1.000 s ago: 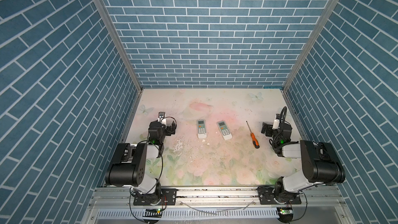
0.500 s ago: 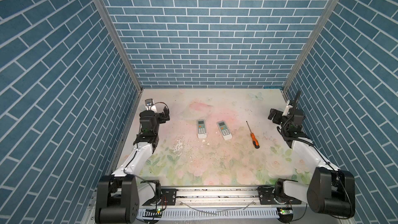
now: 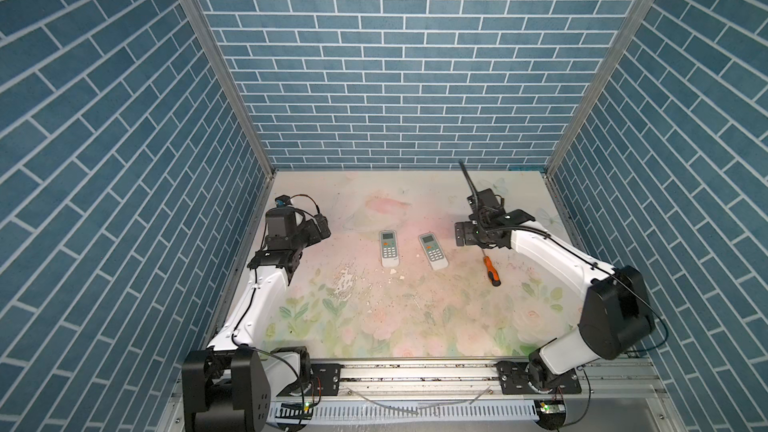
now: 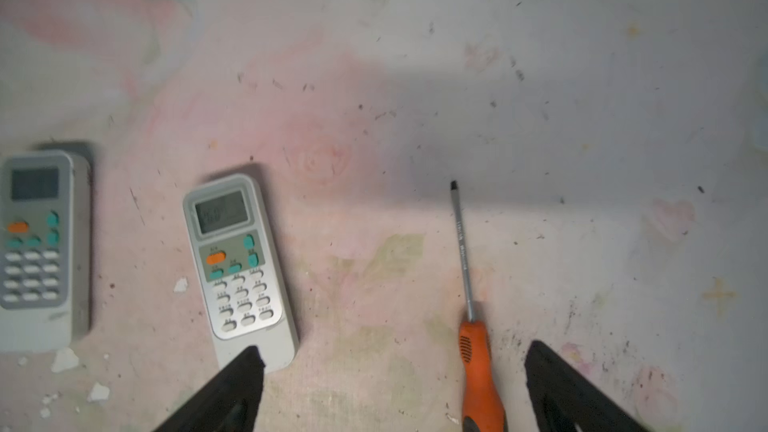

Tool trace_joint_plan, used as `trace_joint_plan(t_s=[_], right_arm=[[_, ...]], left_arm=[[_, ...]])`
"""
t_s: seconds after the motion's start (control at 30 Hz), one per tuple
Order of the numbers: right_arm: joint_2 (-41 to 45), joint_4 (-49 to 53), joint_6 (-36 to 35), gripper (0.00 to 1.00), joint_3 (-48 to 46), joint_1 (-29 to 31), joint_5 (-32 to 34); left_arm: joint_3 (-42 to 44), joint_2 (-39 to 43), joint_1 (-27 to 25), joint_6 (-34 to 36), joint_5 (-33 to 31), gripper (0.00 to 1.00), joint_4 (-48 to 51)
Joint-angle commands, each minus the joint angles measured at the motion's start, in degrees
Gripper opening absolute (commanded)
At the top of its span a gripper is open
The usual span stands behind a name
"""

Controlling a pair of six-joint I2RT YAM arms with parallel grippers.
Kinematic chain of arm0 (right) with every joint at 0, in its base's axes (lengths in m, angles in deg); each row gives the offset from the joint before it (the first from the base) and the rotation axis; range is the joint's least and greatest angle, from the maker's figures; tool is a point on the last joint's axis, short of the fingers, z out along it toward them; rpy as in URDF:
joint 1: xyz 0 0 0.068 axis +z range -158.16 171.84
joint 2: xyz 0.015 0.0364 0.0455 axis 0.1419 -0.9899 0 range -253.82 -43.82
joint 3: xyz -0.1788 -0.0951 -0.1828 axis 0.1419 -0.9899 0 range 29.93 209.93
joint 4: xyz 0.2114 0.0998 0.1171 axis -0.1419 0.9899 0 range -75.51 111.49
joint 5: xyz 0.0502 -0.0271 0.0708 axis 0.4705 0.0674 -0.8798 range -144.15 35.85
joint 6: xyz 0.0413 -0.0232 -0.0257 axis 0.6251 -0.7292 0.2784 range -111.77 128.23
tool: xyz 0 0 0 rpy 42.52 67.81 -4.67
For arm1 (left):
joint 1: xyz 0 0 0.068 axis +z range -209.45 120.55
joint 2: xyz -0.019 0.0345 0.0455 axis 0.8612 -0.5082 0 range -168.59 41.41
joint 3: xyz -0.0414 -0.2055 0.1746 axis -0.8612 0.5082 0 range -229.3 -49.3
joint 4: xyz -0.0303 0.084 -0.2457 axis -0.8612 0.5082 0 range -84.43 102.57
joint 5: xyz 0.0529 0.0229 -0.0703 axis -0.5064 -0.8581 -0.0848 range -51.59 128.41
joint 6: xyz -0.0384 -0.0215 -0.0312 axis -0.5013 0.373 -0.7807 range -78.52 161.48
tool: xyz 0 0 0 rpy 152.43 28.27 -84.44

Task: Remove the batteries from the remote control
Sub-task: 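Grasp the farther white remote with the right gripper while the left arm approaches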

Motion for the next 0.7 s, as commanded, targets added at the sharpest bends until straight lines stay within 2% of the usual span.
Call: trace_joint_plan(t_s=[0.0,0.27,0.43,0.67], right_arm=[[-5.21,5.49,-1.28,0.95,4.99,2.45,2.7],[-13.85,1.5,-2.5,0.86,8.57,5.53,-3.77],[-15.81,0.06,-2.96,0.86,8.79,6.82,-7.24],[-17.7,-0.39,-2.61,0.88,8.69,8.13,-8.76]], left_arm=[[-0.5,1.57,-0.42,-1.72,1.51,1.0,6.12],[1.71,3.75,-0.86,-3.88,2.4,1.0,7.67],[1.1,2.1,-1.97,-4.23,3.19,1.0,7.55],[-0.37,-1.14,-5.46,-5.44,2.18,1.0,7.09]])
